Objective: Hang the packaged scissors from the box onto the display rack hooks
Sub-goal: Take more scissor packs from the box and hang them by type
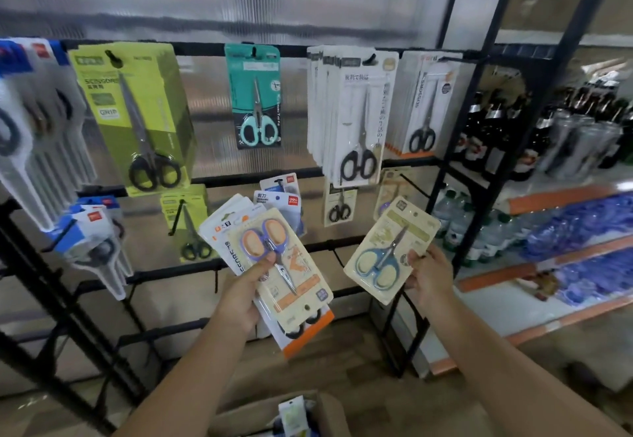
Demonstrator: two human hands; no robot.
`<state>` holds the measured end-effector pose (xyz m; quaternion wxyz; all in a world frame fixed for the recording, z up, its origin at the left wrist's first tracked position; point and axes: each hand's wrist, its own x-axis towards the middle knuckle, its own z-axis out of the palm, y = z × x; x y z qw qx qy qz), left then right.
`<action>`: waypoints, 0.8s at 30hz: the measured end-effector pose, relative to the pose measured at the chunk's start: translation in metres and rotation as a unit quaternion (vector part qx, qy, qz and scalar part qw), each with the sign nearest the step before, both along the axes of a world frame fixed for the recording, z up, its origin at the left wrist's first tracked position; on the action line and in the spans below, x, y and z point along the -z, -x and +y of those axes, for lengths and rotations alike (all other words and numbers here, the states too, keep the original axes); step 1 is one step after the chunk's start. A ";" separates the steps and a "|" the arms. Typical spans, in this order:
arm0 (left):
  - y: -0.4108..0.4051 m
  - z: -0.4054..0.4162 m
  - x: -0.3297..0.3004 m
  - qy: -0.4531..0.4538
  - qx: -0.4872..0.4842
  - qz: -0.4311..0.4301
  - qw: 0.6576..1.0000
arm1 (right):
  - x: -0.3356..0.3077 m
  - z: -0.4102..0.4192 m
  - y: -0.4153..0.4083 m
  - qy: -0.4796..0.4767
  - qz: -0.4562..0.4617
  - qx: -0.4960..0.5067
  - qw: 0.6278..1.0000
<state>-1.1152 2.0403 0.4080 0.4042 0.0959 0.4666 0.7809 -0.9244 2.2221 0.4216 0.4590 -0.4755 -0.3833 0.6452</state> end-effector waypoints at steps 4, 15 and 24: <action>-0.001 0.005 0.001 0.015 0.000 -0.005 1.000 | 0.002 0.004 -0.005 -0.015 -0.007 0.010 1.000; 0.009 0.014 -0.018 0.001 -0.011 0.026 1.000 | -0.015 0.029 -0.014 -0.037 0.021 0.044 0.998; 0.004 0.021 -0.028 -0.018 -0.001 0.038 0.999 | -0.010 0.042 -0.039 -0.011 0.077 0.123 0.989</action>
